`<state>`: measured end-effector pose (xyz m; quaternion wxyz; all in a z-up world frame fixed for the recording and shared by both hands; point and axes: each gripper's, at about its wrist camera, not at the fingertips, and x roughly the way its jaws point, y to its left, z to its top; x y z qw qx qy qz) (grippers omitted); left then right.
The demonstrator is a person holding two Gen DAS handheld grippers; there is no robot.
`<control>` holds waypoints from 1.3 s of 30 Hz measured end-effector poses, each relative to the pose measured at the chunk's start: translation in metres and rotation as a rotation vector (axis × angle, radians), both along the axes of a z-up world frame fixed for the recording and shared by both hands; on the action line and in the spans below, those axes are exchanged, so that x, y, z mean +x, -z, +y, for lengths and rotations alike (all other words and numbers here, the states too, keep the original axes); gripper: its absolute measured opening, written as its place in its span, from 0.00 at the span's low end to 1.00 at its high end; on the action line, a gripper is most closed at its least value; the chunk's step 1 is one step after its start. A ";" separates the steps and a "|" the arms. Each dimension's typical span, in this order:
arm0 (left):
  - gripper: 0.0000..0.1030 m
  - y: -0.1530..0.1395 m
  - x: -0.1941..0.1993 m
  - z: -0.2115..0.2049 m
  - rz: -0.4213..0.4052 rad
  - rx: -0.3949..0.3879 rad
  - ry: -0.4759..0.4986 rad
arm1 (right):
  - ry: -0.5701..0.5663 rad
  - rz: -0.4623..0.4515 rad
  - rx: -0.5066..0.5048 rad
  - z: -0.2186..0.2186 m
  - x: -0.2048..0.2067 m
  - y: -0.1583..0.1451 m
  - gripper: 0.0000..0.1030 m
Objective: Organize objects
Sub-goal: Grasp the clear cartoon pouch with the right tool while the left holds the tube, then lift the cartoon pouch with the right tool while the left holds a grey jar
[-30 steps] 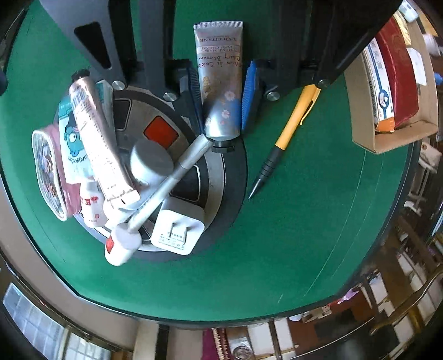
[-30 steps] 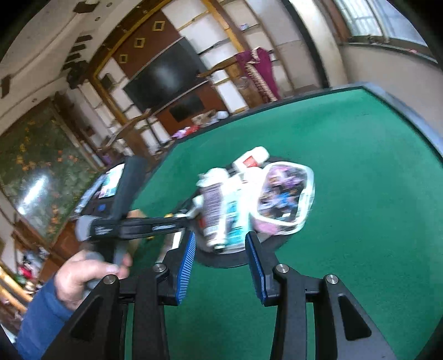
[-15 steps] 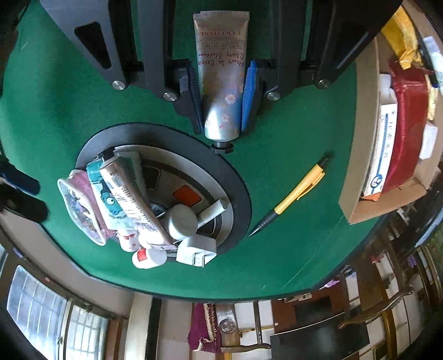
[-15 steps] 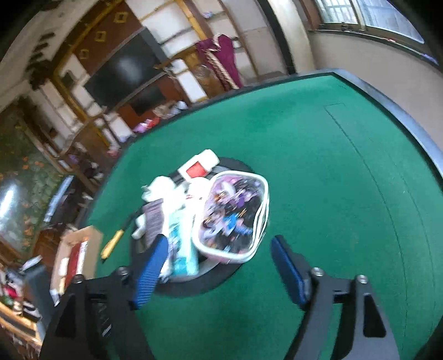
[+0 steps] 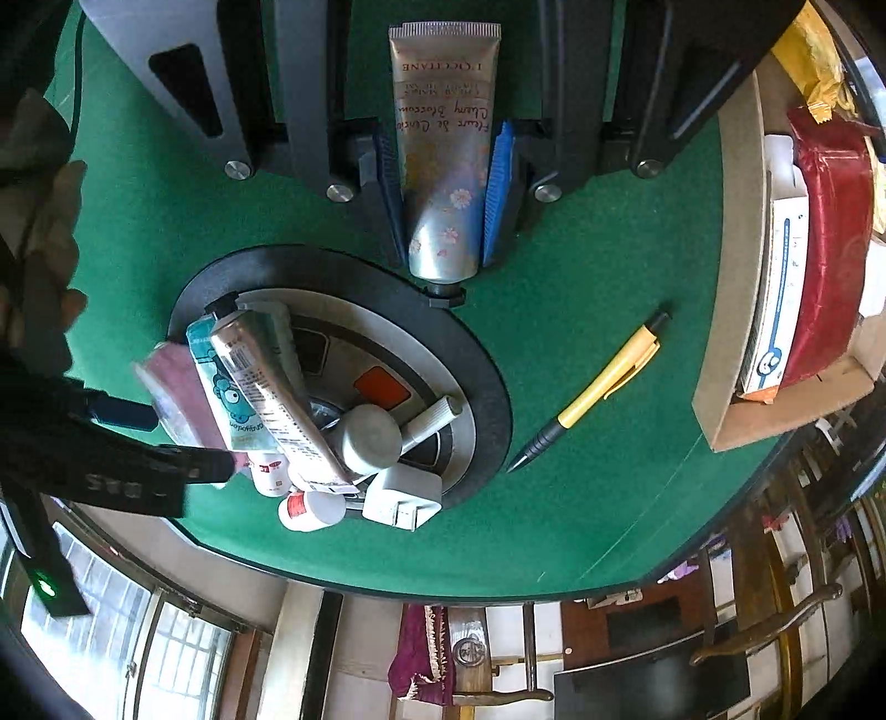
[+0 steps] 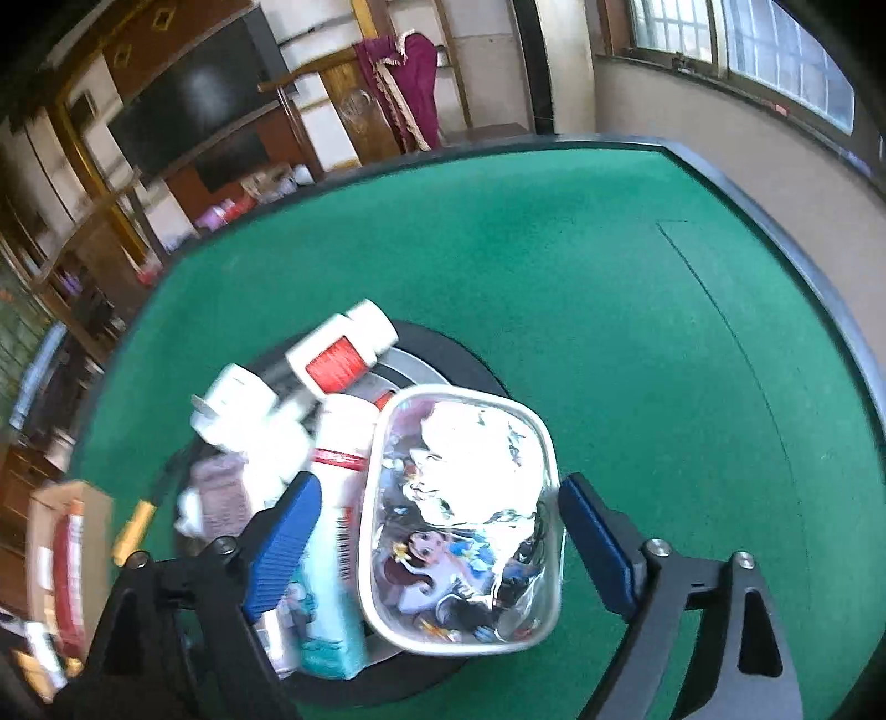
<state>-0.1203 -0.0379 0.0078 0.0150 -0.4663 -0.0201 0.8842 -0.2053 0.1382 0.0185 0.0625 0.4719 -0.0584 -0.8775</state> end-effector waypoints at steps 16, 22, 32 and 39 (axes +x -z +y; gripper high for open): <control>0.25 0.000 0.003 -0.007 0.013 0.041 -0.007 | -0.055 0.085 -0.161 0.048 0.065 0.001 0.79; 0.24 -0.009 0.006 -0.019 0.044 0.106 -0.022 | -0.091 0.204 -0.208 0.048 0.106 -0.028 0.79; 0.24 -0.028 0.012 -0.016 0.120 0.110 -0.040 | -0.234 0.257 -0.175 -0.001 0.123 -0.039 0.79; 0.25 -0.041 0.030 -0.017 0.215 0.054 -0.095 | -0.271 0.283 -0.151 -0.011 0.132 -0.039 0.79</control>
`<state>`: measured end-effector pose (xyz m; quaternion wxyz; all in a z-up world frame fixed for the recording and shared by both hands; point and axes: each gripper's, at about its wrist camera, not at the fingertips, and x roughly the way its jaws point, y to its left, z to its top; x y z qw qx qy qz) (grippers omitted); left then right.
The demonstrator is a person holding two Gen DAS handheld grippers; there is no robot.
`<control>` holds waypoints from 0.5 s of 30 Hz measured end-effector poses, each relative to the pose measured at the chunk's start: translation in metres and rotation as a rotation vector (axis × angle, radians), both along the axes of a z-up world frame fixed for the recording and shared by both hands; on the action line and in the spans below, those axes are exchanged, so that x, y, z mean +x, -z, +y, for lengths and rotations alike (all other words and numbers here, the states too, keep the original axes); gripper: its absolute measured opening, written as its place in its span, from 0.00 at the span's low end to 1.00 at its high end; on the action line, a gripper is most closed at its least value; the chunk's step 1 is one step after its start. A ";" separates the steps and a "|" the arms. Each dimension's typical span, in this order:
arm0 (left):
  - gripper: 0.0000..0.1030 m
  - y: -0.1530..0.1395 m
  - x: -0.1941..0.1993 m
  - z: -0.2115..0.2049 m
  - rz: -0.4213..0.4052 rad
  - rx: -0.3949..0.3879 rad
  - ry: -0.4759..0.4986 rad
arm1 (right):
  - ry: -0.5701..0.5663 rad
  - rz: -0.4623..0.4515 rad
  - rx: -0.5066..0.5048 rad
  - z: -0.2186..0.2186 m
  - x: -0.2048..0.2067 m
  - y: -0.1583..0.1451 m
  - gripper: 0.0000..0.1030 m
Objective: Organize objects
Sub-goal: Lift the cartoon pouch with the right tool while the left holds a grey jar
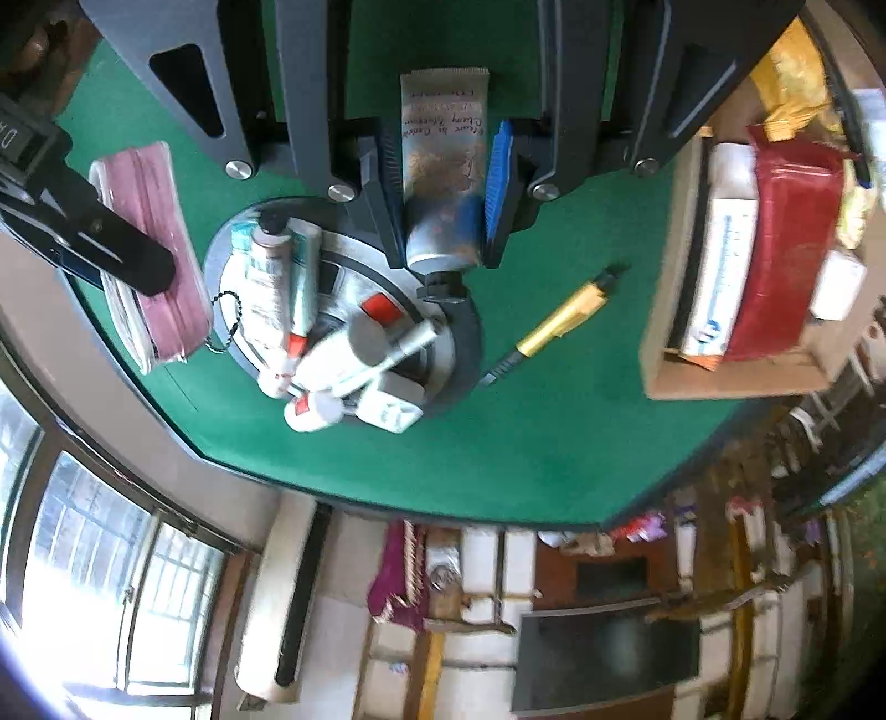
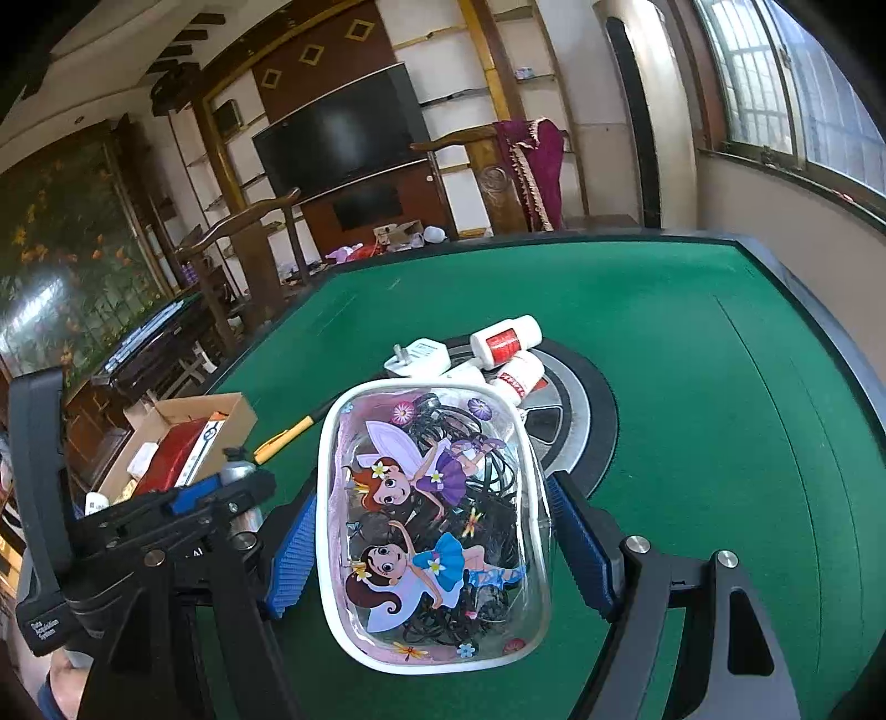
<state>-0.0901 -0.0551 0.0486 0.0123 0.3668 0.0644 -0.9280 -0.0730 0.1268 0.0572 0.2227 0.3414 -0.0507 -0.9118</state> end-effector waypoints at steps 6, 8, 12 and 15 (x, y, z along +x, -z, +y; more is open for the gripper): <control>0.25 -0.012 0.027 -0.003 0.086 -0.059 -0.058 | -0.014 0.019 0.010 -0.001 0.006 -0.002 0.79; 0.25 -0.015 0.035 -0.003 0.105 -0.070 -0.061 | -0.018 0.024 0.013 -0.002 0.007 -0.003 0.79; 0.25 -0.020 0.050 -0.002 0.141 -0.095 -0.069 | -0.025 0.038 0.023 -0.007 0.009 -0.005 0.79; 0.25 -0.026 0.061 -0.001 0.176 -0.114 -0.075 | -0.034 0.048 0.030 -0.011 0.013 -0.006 0.79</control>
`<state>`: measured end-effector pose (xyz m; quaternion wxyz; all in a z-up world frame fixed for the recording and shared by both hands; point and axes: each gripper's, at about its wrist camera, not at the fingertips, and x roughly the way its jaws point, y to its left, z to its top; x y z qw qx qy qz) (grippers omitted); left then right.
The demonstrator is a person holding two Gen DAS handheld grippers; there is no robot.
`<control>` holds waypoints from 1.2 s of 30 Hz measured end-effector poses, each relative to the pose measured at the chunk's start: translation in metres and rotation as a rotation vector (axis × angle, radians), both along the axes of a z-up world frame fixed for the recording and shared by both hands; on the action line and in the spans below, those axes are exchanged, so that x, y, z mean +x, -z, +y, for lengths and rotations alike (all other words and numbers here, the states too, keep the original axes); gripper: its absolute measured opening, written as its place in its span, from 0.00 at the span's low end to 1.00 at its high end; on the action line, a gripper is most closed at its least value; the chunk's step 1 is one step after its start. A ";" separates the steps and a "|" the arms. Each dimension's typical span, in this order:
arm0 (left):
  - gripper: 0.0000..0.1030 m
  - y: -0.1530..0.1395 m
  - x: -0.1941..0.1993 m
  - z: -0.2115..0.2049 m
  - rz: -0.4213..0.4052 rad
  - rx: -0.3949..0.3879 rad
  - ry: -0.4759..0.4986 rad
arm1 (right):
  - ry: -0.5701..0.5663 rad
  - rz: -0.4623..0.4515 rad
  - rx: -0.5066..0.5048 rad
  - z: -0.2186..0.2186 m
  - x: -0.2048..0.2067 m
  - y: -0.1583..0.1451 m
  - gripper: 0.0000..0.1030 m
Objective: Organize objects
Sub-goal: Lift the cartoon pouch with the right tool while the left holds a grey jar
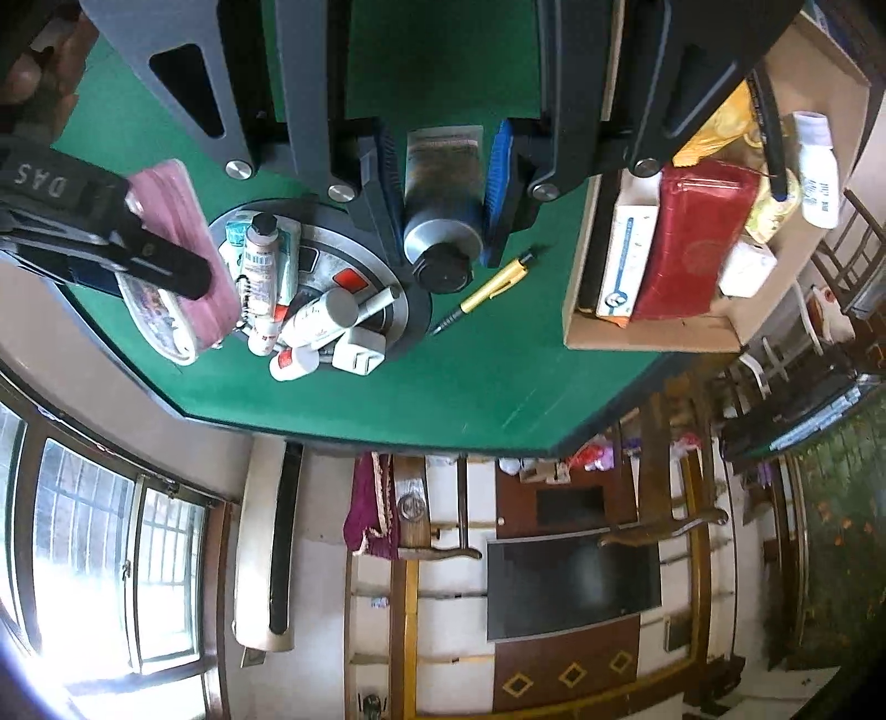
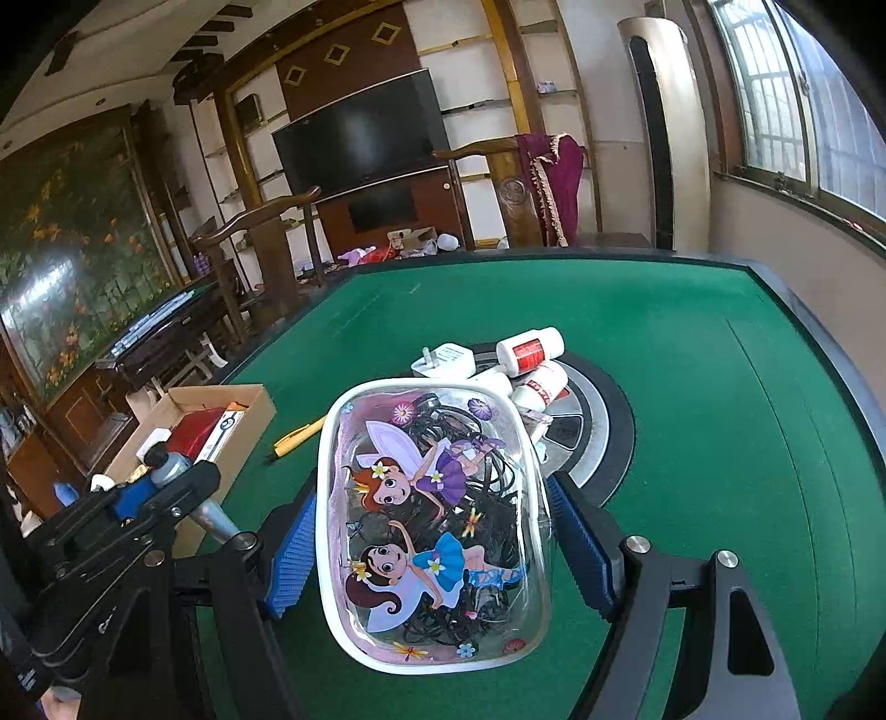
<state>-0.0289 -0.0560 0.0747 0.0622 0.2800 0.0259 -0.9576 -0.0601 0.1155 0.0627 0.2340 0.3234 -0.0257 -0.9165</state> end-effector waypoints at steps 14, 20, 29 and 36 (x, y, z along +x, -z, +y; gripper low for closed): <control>0.25 -0.015 0.031 0.007 0.120 -0.071 -0.014 | -0.022 0.052 0.050 -0.012 0.014 -0.003 0.79; 0.25 -0.019 0.040 0.009 0.168 -0.083 -0.026 | -0.022 0.073 0.068 -0.013 0.017 -0.003 0.79; 0.25 -0.020 0.041 0.006 0.187 -0.077 -0.036 | 0.001 0.149 0.156 -0.023 0.027 -0.007 0.79; 0.25 -0.018 0.041 0.005 0.188 -0.076 -0.045 | 0.006 0.196 0.193 -0.029 0.035 -0.012 0.79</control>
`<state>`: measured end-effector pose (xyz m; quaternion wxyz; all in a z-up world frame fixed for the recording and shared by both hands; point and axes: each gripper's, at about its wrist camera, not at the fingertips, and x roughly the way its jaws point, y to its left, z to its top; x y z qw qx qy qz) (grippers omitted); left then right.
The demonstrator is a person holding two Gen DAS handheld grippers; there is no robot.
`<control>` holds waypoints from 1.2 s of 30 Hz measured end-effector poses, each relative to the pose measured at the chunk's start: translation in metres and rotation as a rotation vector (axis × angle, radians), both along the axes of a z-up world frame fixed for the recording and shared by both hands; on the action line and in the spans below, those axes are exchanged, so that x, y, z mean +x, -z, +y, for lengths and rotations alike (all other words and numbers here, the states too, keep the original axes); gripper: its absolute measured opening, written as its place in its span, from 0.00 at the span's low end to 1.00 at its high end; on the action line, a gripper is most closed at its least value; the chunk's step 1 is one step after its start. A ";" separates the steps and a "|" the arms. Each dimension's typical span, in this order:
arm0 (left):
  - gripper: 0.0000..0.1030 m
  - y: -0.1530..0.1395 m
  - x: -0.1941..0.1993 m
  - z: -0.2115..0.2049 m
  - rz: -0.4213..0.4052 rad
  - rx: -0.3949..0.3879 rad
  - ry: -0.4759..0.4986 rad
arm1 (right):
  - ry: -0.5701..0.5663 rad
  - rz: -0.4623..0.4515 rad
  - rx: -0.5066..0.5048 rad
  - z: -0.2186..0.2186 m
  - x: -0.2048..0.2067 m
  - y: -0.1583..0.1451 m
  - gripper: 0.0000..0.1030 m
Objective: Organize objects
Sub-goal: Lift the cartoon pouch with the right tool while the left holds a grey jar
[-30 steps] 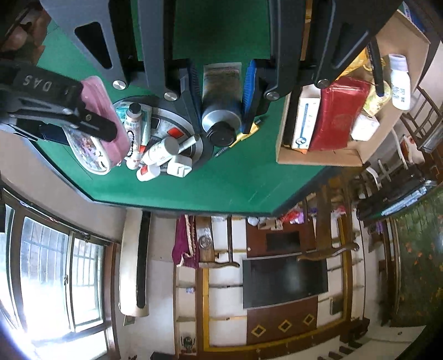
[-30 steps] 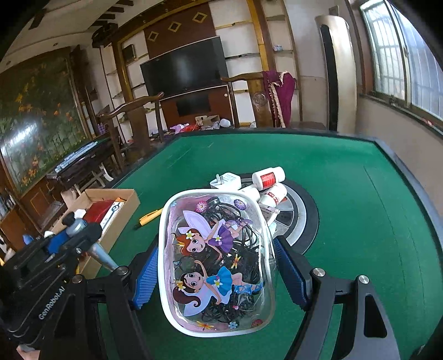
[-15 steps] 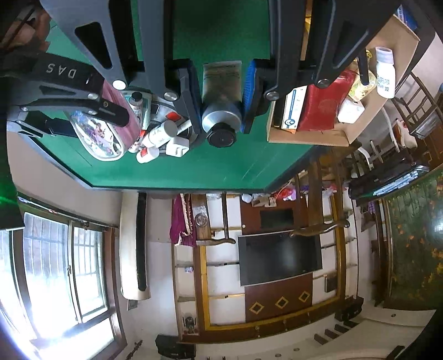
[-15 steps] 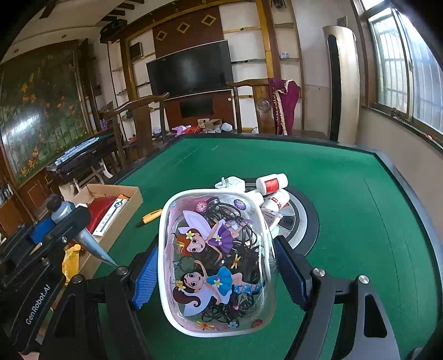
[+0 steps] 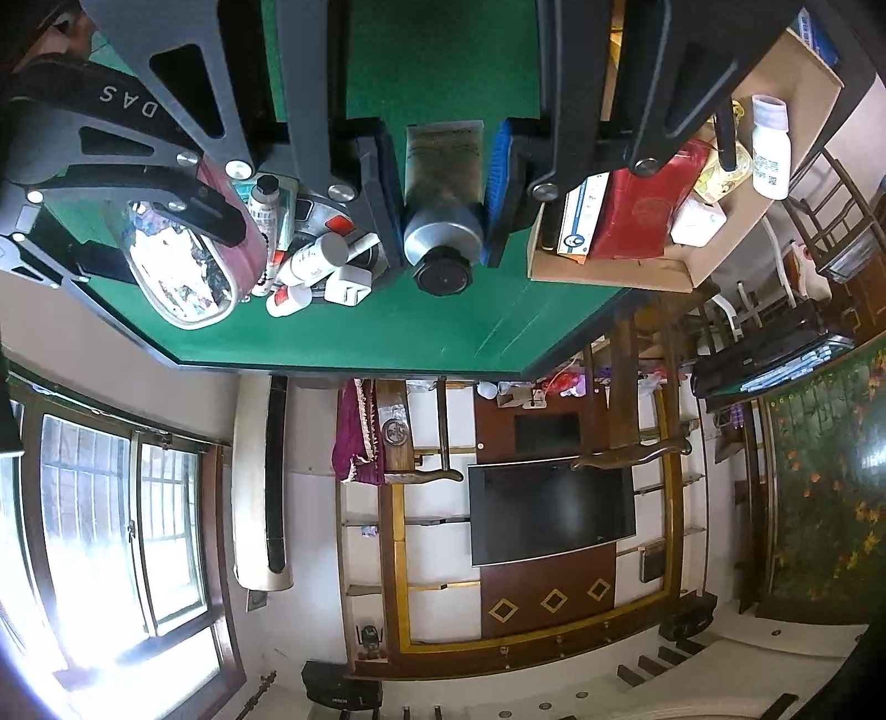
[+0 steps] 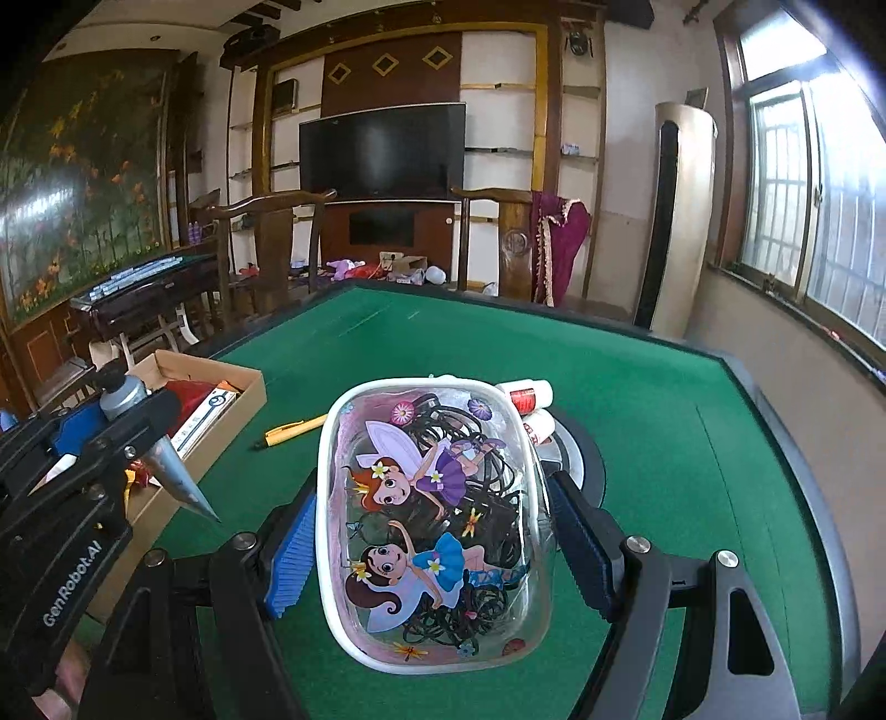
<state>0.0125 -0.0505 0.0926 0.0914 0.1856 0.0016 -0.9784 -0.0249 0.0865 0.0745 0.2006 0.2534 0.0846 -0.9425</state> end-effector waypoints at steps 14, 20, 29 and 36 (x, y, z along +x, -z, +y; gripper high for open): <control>0.25 0.002 -0.002 -0.001 -0.001 0.001 -0.014 | 0.045 0.137 0.104 -0.012 0.015 -0.007 0.79; 0.25 0.002 -0.002 -0.002 -0.002 0.002 -0.015 | 0.059 0.187 0.145 -0.018 0.020 -0.010 0.79; 0.25 0.002 -0.003 -0.002 -0.003 0.000 -0.015 | 0.057 0.190 0.149 -0.020 0.021 -0.010 0.79; 0.25 0.004 -0.002 -0.005 0.002 0.000 -0.022 | 0.056 0.196 0.150 -0.022 0.024 -0.012 0.80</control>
